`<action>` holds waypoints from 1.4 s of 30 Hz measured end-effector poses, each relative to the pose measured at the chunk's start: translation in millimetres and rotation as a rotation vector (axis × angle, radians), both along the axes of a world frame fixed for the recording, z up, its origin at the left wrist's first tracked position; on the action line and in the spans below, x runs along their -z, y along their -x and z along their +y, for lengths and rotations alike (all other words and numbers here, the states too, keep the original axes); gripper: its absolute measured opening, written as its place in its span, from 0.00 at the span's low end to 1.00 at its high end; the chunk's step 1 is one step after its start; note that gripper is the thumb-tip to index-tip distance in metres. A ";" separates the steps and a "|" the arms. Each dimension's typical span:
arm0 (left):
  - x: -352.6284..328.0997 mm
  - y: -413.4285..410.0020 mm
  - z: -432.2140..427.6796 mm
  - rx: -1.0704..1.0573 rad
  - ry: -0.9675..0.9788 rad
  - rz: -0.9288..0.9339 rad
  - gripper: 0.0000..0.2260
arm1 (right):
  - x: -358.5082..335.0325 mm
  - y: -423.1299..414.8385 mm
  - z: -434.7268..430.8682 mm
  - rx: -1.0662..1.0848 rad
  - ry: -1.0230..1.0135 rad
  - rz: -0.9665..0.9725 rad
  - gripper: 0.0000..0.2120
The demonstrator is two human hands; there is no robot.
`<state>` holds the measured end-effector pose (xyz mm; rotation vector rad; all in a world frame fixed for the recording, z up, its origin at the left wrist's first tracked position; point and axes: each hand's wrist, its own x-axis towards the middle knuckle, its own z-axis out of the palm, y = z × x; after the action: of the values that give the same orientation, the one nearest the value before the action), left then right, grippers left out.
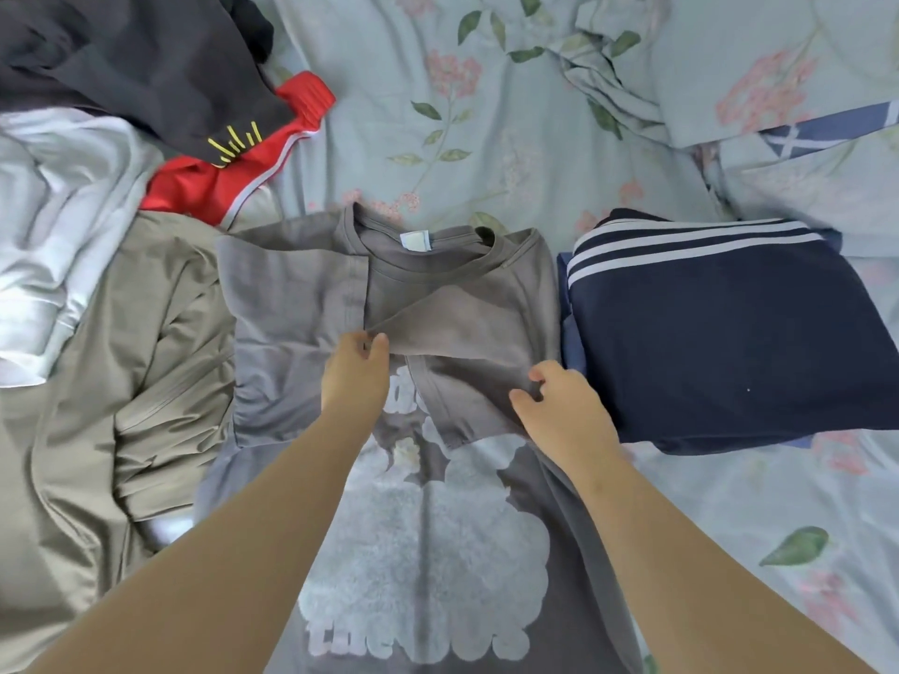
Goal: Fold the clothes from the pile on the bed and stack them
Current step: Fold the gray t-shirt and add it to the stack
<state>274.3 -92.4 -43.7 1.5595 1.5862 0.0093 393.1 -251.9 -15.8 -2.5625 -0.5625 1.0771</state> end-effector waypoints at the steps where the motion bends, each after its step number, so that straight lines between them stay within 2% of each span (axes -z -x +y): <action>1: 1.9 -2.9 -2.3 0.064 -0.056 0.042 0.17 | 4.4 0.5 -5.5 0.025 0.007 -0.027 0.16; 6: -0.4 -39.4 -17.4 0.346 -0.355 0.085 0.16 | 15.6 -5.6 -18.7 0.229 -0.073 -0.160 0.19; 9: 2.4 -71.2 -17.7 0.522 -0.452 0.106 0.18 | 20.2 -10.7 -24.3 0.143 0.012 -0.221 0.24; 12: 9.0 -99.0 -16.7 0.681 -0.420 0.182 0.20 | 25.7 -5.9 -23.8 -0.039 0.177 -0.264 0.27; 14: 15.1 -111.2 -16.2 0.778 -0.399 0.237 0.21 | 30.4 -1.7 -20.0 -0.058 0.218 -0.258 0.26; 18: 21.7 -129.0 -11.2 0.806 -0.300 0.225 0.22 | 36.6 -1.4 -19.0 0.031 0.165 -0.261 0.16; 21: 22.5 -138.2 -1.9 0.759 -0.260 0.228 0.15 | 38.7 -0.5 -21.3 0.056 0.135 -0.271 0.10; 23: 21.1 -147.4 -0.3 0.748 -0.258 0.118 0.10 | 38.2 -1.2 -23.8 0.110 0.072 -0.265 0.06; 25: 18.0 -159.7 -4.2 0.627 -0.121 -0.189 0.07 | 34.7 -1.4 -26.5 0.217 -0.084 -0.216 0.04; 27: 14.1 -170.2 -8.1 0.576 0.042 -0.454 0.07 | 31.1 1.1 -28.6 0.247 -0.198 -0.149 0.06; 28: 12.1 -171.9 -9.6 0.634 0.066 -0.483 0.08 | 28.7 3.3 -29.9 0.227 -0.207 -0.101 0.09; 29: 12.7 -171.3 -10.5 0.703 0.092 -0.481 0.10 | 27.5 6.0 -31.1 0.200 -0.186 -0.053 0.14; 31: 19.0 -165.1 -11.5 0.775 0.147 -0.446 0.22 | 31.8 10.6 -34.5 0.073 -0.079 -0.053 0.23; 33: 27.0 -155.8 -13.6 0.769 0.053 -0.362 0.27 | 37.6 11.8 -37.4 -0.079 0.043 -0.157 0.18; 35: 35.9 -143.2 -15.5 0.716 -0.151 -0.252 0.22 | 39.0 9.8 -39.5 -0.041 0.083 -0.203 0.10; 37: 43.3 -128.5 -15.9 0.725 -0.254 -0.147 0.15 | 38.6 9.8 -41.3 0.115 0.013 -0.220 0.08; 40: 50.5 -105.2 -25.1 0.999 -0.314 -0.067 0.15 | 36.8 14.2 -44.0 0.190 -0.010 -0.327 0.08; 42: 48.8 -93.3 -34.9 1.072 -0.371 -0.079 0.16 | 36.6 18.3 -45.5 0.176 0.002 -0.317 0.09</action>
<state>367.6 -127.3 -92.5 2.4880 0.5403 -0.2290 374.8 -297.4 -52.4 -2.7421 -0.3973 0.6182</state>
